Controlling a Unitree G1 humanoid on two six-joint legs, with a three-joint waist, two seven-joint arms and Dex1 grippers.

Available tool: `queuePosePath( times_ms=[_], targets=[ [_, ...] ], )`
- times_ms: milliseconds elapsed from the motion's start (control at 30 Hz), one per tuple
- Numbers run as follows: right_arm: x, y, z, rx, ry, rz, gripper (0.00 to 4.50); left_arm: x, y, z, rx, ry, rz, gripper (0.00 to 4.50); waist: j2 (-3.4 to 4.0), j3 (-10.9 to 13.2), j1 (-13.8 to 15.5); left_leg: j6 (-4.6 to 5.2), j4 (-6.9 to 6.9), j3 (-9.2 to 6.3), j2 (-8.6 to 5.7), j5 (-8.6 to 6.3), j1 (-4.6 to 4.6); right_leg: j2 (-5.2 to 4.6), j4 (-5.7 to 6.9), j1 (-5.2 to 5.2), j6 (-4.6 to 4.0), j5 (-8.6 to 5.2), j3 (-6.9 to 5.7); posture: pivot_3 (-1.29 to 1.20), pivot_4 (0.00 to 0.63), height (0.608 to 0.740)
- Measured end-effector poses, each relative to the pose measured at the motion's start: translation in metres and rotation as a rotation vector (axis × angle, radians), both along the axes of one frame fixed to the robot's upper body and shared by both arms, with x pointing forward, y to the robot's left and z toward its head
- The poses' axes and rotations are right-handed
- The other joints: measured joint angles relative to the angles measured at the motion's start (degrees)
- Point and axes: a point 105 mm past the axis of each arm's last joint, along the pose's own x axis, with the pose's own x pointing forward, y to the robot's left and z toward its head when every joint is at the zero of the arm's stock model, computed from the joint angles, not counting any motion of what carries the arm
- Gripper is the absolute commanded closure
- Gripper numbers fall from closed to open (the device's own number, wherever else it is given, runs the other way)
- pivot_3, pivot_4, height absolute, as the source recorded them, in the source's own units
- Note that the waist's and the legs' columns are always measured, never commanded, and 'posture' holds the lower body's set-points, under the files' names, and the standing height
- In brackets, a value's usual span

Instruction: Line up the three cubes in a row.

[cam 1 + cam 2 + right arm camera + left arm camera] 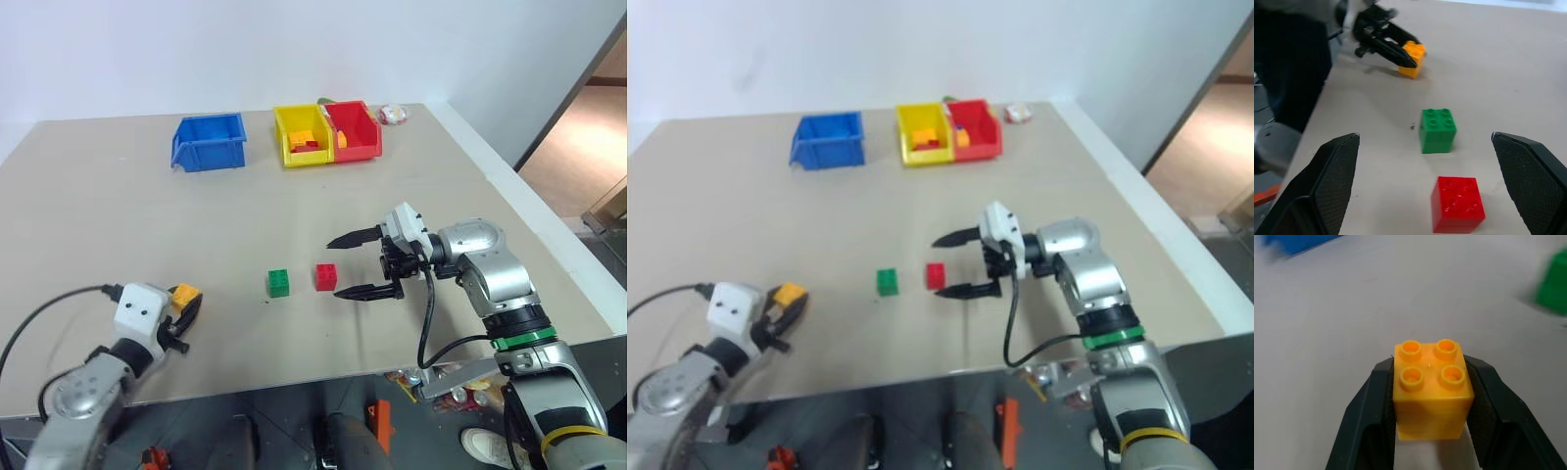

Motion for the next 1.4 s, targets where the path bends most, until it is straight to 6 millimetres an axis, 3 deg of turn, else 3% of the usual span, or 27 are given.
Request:
queuePosePath(
  times_ms=[267,533,733,1400],
  targets=[
    [0.002,0.001,0.001,0.004,-0.016,-0.015,0.0,0.015,0.002,0.01,0.108,0.079,-0.426,3.17,0.01,0.01,0.02,0.01,-0.28,0.14,0.04,0.0,-0.05,0.01,-0.03,-0.14,-0.08,-0.05,0.0,0.0,0.15,0.74],
    [0.006,0.003,0.003,-0.003,-0.045,-0.036,0.0,0.043,-0.007,0.015,0.108,0.101,-0.619,3.17,0.0,0.0,-0.02,0.02,-0.55,0.2,0.06,-0.02,-0.03,0.1,-0.03,-0.19,0.06,-0.06,0.06,0.0,0.15,0.74],
    [0.008,0.003,0.003,-0.002,-0.046,-0.056,0.0,0.046,-0.019,0.007,0.084,0.135,-0.705,3.17,0.0,0.0,-0.04,0.06,-0.58,0.18,0.09,-0.05,-0.02,0.16,0.03,-0.21,0.24,0.0,0.06,0.0,0.15,0.74],
    [0.008,0.001,0.005,-0.008,-0.015,-0.073,0.0,0.047,-0.019,0.001,0.13,0.138,-0.752,3.17,0.0,0.0,0.01,0.07,-0.47,0.23,0.08,-0.04,0.01,0.14,0.1,-0.19,0.23,0.02,0.14,0.0,0.15,0.74]
  ],
)
